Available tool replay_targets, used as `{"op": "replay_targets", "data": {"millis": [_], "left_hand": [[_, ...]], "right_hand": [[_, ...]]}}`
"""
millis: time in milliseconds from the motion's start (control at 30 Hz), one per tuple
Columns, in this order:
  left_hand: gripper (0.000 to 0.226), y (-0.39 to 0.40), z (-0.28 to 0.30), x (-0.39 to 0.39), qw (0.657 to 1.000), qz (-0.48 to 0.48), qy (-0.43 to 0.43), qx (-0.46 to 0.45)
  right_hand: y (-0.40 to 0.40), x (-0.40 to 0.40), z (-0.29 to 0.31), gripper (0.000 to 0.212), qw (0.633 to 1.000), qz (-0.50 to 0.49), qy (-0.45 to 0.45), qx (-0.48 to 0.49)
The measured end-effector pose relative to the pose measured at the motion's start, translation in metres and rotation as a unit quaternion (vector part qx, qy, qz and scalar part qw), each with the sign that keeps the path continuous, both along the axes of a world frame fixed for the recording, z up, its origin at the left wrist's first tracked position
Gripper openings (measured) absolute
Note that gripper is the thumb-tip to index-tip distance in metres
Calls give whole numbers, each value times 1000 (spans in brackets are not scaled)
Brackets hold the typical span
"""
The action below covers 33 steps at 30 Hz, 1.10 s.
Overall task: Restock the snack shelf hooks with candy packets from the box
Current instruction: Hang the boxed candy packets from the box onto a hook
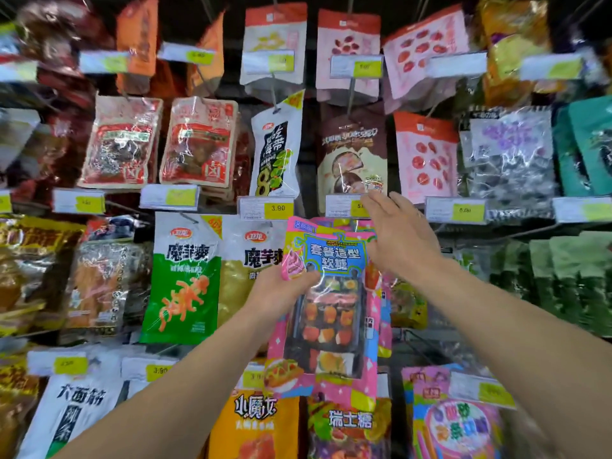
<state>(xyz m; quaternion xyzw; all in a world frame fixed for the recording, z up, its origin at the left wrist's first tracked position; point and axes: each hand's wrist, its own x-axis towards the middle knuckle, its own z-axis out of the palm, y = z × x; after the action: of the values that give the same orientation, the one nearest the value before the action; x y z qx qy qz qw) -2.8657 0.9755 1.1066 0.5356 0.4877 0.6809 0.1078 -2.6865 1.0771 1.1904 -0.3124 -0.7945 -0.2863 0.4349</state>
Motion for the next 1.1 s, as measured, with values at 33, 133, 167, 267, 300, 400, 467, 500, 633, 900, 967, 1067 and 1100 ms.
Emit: {"op": "replay_targets", "data": {"millis": [33, 133, 167, 267, 300, 400, 467, 500, 633, 900, 967, 1067, 1100], "left_hand": [[20, 2, 2, 0, 1000, 2, 1, -1], [13, 7, 6, 3, 1000, 12, 2, 7], [14, 7, 7, 5, 1000, 13, 4, 9], [14, 13, 11, 9, 1000, 1, -1, 19], [14, 14, 13, 12, 1000, -4, -1, 24], [12, 20, 19, 20, 999, -2, 6, 37], [6, 26, 24, 23, 999, 11, 3, 38], [5, 28, 27, 26, 999, 16, -8, 34], [9, 37, 34, 30, 996, 18, -81, -19], [20, 42, 48, 39, 992, -16, -104, -67], [27, 39, 44, 42, 992, -17, -103, -73], [28, 35, 35, 44, 992, 9, -99, -76], [28, 33, 35, 43, 992, 14, -101, -72]], "right_hand": [[5, 0, 2, 85, 1000, -1, -4, -1], [14, 3, 10, 79, 1000, 22, 18, 14], [14, 3, 12, 72, 999, 38, 30, 23], [11, 2, 22, 42, 989, 111, 94, 20], [11, 1, 27, 36, 985, 130, 111, 9], [7, 2, 33, 29, 981, 155, 115, -22], [6, 3, 33, 29, 979, 166, 119, -28], [6, 4, 33, 29, 978, 168, 120, -30], [7, 5, 30, 29, 974, 186, 116, -51], [14, 10, 26, 37, 967, 219, 110, -71], [13, 9, 26, 37, 967, 214, 114, -76], [11, 7, 26, 37, 966, 216, 116, -82], [10, 7, 27, 37, 966, 216, 117, -84]]}}
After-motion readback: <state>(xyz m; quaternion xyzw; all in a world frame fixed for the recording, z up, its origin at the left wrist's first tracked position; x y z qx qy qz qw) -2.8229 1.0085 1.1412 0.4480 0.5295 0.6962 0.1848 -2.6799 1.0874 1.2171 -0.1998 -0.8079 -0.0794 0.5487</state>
